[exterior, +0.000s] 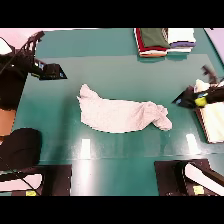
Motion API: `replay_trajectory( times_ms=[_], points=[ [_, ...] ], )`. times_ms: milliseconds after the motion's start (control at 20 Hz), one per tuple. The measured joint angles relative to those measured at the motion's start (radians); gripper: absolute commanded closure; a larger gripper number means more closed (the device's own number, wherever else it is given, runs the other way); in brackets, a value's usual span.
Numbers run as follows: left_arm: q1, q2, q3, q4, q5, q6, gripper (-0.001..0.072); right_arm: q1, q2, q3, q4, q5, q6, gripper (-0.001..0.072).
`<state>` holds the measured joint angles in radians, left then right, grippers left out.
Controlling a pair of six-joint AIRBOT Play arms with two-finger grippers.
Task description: Fold the shirts.
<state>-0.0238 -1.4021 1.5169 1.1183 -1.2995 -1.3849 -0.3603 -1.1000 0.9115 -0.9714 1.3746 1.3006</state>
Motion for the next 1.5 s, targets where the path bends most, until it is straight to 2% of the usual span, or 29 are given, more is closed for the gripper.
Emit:
replay_trajectory(
  times_ms=[250, 350, 400, 700, 1000, 1050, 1150, 1200, 1350, 1500],
  points=[
    [0.014, 0.0, -0.086, 0.0, 0.02, -0.002, 0.0139, 0.137, -0.109, -0.09, -0.002, -0.085, -0.029, 0.0296],
    [0.015, -0.001, -0.1, -0.001, 0.019, -0.002, 0.0139, 0.182, -0.129, -0.091, -0.023, -0.119, -0.033, 0.0673],
    [0.016, -0.002, -0.103, -0.001, 0.02, -0.002, 0.0139, 0.202, -0.132, -0.086, -0.041, -0.126, -0.034, 0.0699],
    [-0.024, -0.018, -0.136, -0.001, 0.035, -0.003, 0.0139, 0.265, -0.065, -0.039, -0.117, -0.178, -0.037, 0.0699],
    [-0.135, -0.093, -0.267, -0.002, 0.147, -0.023, 0.0141, 0.275, -0.008, -0.024, -0.135, -0.186, -0.031, 0.0698],
    [-0.144, -0.105, -0.277, -0.004, 0.16, -0.031, 0.0252, 0.276, -0.005, -0.023, -0.135, -0.183, -0.028, 0.0699],
    [-0.154, -0.118, -0.287, -0.015, 0.192, -0.041, 0.0572, 0.277, -0.002, -0.022, -0.137, -0.179, -0.024, 0.0699],
    [-0.158, -0.122, -0.287, -0.019, 0.204, -0.045, 0.0687, 0.277, 0.0, -0.022, -0.137, -0.175, -0.022, 0.0698],
    [-0.162, -0.119, -0.259, -0.021, 0.215, -0.047, 0.0689, 0.277, 0.011, -0.021, -0.137, -0.17, -0.02, 0.0698],
    [-0.153, -0.041, -0.171, 0.005, 0.211, -0.048, 0.0688, 0.272, 0.068, 0.001, -0.139, -0.169, -0.018, 0.0699]
  ],
)
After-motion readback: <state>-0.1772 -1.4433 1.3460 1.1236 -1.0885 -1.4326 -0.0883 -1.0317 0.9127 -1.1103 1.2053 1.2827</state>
